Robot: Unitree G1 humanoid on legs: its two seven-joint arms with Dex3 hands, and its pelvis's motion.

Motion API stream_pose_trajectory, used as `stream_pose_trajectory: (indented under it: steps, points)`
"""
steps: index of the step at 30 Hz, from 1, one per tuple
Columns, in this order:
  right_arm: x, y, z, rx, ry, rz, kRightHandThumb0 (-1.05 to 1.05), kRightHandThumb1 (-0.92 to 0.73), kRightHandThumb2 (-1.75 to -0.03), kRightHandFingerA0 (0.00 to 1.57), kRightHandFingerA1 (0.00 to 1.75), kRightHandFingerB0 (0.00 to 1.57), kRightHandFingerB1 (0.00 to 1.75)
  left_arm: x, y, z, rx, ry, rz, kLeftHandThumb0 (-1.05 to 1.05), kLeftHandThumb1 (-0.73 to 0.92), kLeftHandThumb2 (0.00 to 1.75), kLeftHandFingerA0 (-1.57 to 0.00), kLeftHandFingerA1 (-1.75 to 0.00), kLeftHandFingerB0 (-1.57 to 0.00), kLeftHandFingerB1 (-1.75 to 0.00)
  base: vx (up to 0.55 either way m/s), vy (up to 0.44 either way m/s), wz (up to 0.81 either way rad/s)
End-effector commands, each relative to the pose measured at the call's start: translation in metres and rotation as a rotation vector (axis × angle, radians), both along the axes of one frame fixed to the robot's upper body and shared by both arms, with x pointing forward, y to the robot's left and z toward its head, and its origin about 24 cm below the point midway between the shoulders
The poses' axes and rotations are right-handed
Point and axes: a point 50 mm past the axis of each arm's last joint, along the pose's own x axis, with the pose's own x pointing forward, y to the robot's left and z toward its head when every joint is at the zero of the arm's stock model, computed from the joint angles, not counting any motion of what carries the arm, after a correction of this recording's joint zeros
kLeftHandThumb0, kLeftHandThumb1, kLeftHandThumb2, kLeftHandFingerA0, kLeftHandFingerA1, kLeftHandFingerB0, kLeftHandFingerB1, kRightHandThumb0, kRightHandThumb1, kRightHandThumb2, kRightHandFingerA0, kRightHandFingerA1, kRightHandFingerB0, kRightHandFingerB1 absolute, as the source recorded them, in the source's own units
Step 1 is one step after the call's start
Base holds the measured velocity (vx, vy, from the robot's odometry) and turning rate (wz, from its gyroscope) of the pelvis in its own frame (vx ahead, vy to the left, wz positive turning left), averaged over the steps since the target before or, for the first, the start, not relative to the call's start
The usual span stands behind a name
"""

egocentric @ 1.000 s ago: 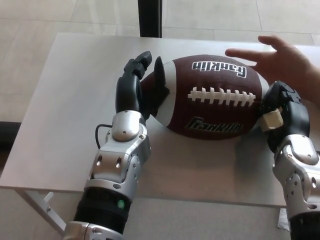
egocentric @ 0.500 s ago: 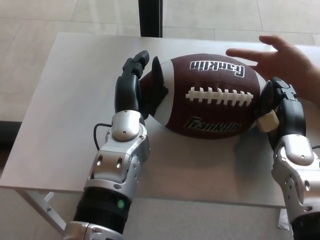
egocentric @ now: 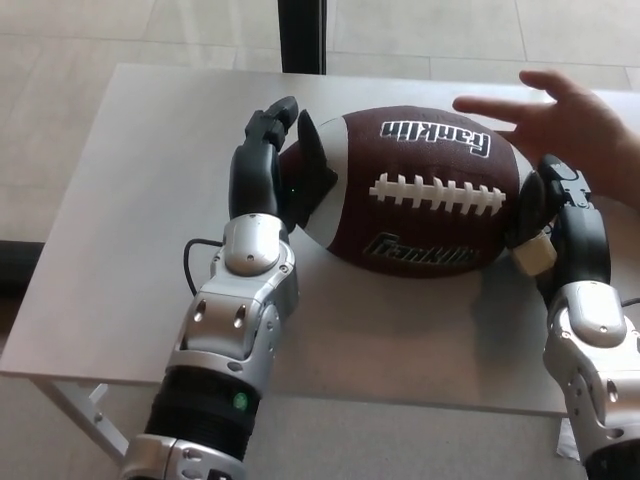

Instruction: The robot uses both its hands to grab the left and right ends of a football kept in the middle of the desk infront of it, lifts it up and places it in the palm of a person

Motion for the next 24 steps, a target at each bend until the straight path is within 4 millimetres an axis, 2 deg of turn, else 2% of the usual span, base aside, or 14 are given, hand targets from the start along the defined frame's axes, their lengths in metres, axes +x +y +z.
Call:
stream_pose_trajectory:
  steps: [1,5,8,9,11,13,14,15,17,18,20,21,22,24]
  points:
    - [0.007,0.056,0.020,0.106,-0.057,0.341,-0.95,-0.68,-0.88,0.44,0.77,0.27,0.43,0.003,-0.062,0.040,0.006,-0.048,-0.275,-0.86,0.71,1.09,-0.34,-0.65,-0.12,-0.42,0.00,0.000,0.00]
    - [0.011,0.053,0.027,0.093,-0.080,0.334,-0.86,-0.86,-0.66,0.44,0.70,0.35,0.35,0.007,-0.063,0.050,0.005,-0.062,-0.279,-0.90,0.88,0.67,-0.39,-0.67,-0.20,-0.33,0.00,0.000,0.00]
    - [0.016,0.050,0.036,0.081,-0.100,0.298,-0.89,-0.84,-0.65,0.51,0.65,0.40,0.35,0.011,-0.063,0.060,0.013,-0.087,-0.291,-0.94,0.72,1.09,-0.38,-0.70,-0.10,-0.37,0.00,0.000,0.00]
    - [0.017,0.050,0.038,0.062,-0.098,0.295,-0.87,-0.64,-1.07,0.49,0.68,0.33,0.47,0.012,-0.064,0.062,0.018,-0.094,-0.299,-0.90,0.71,1.10,-0.38,-0.69,-0.09,-0.35,0.00,0.000,0.00]
    - [0.018,0.050,0.040,0.051,-0.104,0.290,-0.91,-0.83,-0.66,0.52,0.61,0.41,0.33,0.012,-0.063,0.065,0.024,-0.099,-0.306,-0.89,0.89,0.67,-0.39,-0.65,-0.12,-0.29,0.00,0.000,0.00]
    - [0.019,0.050,0.045,0.049,-0.103,0.301,-0.92,-0.64,-1.08,0.47,0.63,0.35,0.47,0.014,-0.063,0.068,0.026,-0.107,-0.303,-0.91,0.72,1.10,-0.38,-0.67,-0.10,-0.36,0.00,0.000,0.00]
    - [0.020,0.051,0.047,0.025,-0.114,0.313,-0.94,-0.87,-0.67,0.50,0.59,0.39,0.33,0.014,-0.063,0.070,0.026,-0.109,-0.300,-0.92,0.73,1.10,-0.38,-0.68,-0.10,-0.38,0.00,0.000,0.00]
    - [0.021,0.051,0.049,0.031,-0.118,0.331,-0.90,-0.67,-1.10,0.45,0.67,0.30,0.47,0.014,-0.063,0.072,0.023,-0.113,-0.299,-0.93,0.73,1.10,-0.37,-0.68,-0.10,-0.38,0.00,0.000,0.00]
    - [0.024,0.053,0.055,0.067,-0.135,0.351,-0.93,-0.89,-0.67,0.39,0.70,0.30,0.36,0.015,-0.063,0.076,0.016,-0.132,-0.311,-0.90,0.89,0.67,-0.35,-0.71,-0.19,-0.36,0.00,0.000,0.00]
    - [0.025,0.052,0.058,0.046,-0.155,0.363,-0.92,-0.71,-1.13,0.44,0.73,0.26,0.50,0.015,-0.064,0.078,0.016,-0.137,-0.309,-0.94,0.72,0.88,-0.36,-0.70,-0.19,-0.43,0.00,0.000,0.00]
    - [0.027,0.052,0.059,0.029,-0.166,0.371,-0.92,-0.71,-1.13,0.44,0.73,0.26,0.50,0.015,-0.064,0.079,0.021,-0.142,-0.307,-0.94,0.72,0.88,-0.36,-0.70,-0.19,-0.43,0.00,0.000,0.00]
    - [0.030,0.050,0.064,0.019,-0.176,0.344,-0.93,-0.86,-0.66,0.49,0.66,0.36,0.36,0.016,-0.064,0.082,0.049,-0.160,-0.304,-0.90,0.91,0.67,-0.38,-0.68,-0.28,-0.36,0.00,0.000,0.00]
    - [0.031,0.049,0.068,-0.048,-0.218,0.322,-0.88,-0.66,-1.09,0.55,0.70,0.34,0.51,0.017,-0.063,0.085,0.039,-0.172,-0.306,-0.90,0.90,0.67,-0.37,-0.69,-0.25,-0.36,0.00,0.000,0.00]
    - [0.032,0.049,0.074,-0.061,-0.248,0.332,-0.89,-0.87,-0.66,0.57,0.69,0.37,0.40,0.018,-0.062,0.090,0.032,-0.187,-0.313,-0.89,0.91,0.67,-0.34,-0.69,-0.22,-0.36,0.00,0.000,0.00]
